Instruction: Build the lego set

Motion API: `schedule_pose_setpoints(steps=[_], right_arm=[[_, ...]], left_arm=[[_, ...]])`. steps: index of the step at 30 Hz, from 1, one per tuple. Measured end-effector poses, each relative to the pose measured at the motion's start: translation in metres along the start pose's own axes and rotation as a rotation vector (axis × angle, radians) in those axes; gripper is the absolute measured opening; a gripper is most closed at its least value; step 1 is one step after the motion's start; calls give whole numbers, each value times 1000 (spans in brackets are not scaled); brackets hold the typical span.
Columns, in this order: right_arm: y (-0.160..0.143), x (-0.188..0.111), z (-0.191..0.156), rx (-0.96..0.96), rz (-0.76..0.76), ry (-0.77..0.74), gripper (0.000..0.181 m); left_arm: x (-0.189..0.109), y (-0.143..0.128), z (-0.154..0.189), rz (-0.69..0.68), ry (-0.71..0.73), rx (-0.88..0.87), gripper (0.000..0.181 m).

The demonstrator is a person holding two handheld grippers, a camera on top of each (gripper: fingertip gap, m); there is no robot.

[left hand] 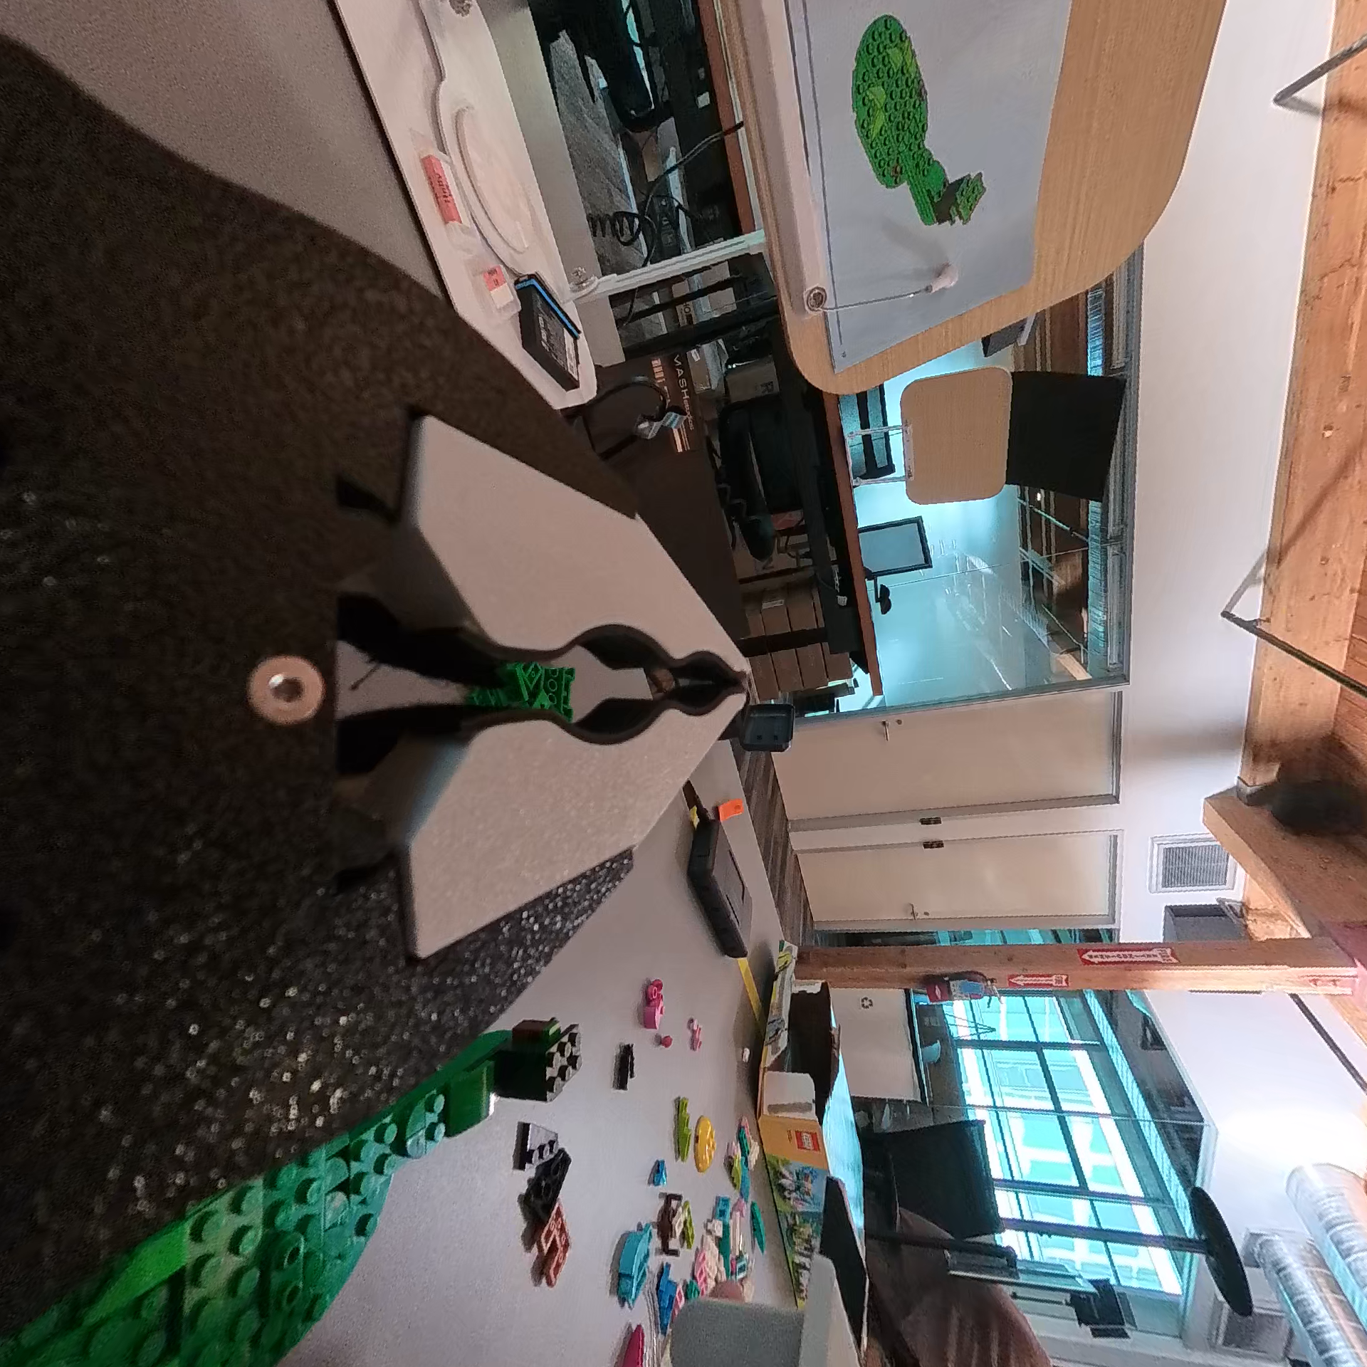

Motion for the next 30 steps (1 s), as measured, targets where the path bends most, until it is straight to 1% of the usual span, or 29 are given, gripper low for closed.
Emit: schedule_pose_setpoints(steps=[24,30], right_arm=[[-2,1,1,3,-6,9,40],[-2,2,3,3,-4,4,40]], left_arm=[[1,-1,0,-12,-12,-20,0],[1,-2,1,-16,-11,16,0]])
Point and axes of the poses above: each gripper's, where its closed fingertips meet, x out along the fingers, y out of its top, z = x × y across the jaws, the point moved 5 cm from there along -x, back along the fingers, and after that the axes turned 7 degrees about -x, right-handed, at the moved point
